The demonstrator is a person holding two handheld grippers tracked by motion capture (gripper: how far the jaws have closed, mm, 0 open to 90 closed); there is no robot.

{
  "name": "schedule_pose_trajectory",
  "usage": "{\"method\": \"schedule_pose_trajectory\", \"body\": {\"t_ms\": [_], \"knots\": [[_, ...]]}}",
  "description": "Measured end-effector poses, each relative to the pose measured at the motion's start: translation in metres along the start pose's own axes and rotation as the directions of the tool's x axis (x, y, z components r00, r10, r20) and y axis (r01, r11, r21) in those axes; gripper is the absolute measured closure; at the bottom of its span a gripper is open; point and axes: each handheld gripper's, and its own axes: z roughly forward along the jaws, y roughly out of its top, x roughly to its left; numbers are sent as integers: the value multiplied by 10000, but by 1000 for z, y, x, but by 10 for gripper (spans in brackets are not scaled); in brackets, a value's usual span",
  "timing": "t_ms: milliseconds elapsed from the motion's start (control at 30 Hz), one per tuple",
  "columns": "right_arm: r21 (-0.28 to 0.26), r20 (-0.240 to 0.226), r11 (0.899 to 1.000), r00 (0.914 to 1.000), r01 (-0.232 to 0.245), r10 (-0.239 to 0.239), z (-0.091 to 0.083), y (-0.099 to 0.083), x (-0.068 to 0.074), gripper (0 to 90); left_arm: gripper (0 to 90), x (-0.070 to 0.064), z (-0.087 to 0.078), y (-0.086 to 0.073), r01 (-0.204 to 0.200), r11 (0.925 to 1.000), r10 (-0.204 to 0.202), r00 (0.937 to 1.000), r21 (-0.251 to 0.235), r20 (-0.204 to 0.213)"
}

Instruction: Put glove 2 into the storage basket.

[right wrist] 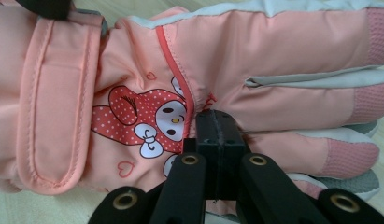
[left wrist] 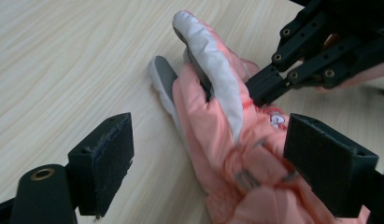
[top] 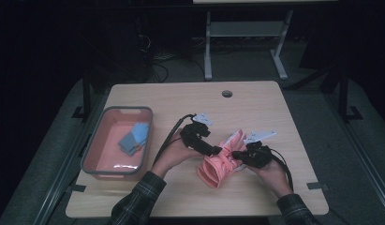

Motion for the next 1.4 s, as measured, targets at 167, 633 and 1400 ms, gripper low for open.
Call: {"method": "schedule_pose_trajectory", "body": {"t_ms": [167, 633, 1400], "knots": [[54, -69, 9999, 9999, -155, 155, 2, -1, 0, 900, 139, -1, 19, 5, -94, 9994, 88, 9998, 336, 176], [213, 184, 9996, 9996, 187, -190, 9, -2, 3, 900, 136, 12, 63, -11, 914, 9866, -1072, 9877, 1351, 1142], [110, -94, 9999, 9999, 53, -52, 7, -3, 0, 900, 299, 17, 72, -18, 1386, 9759, -1750, 9585, 1685, 2249]]}}
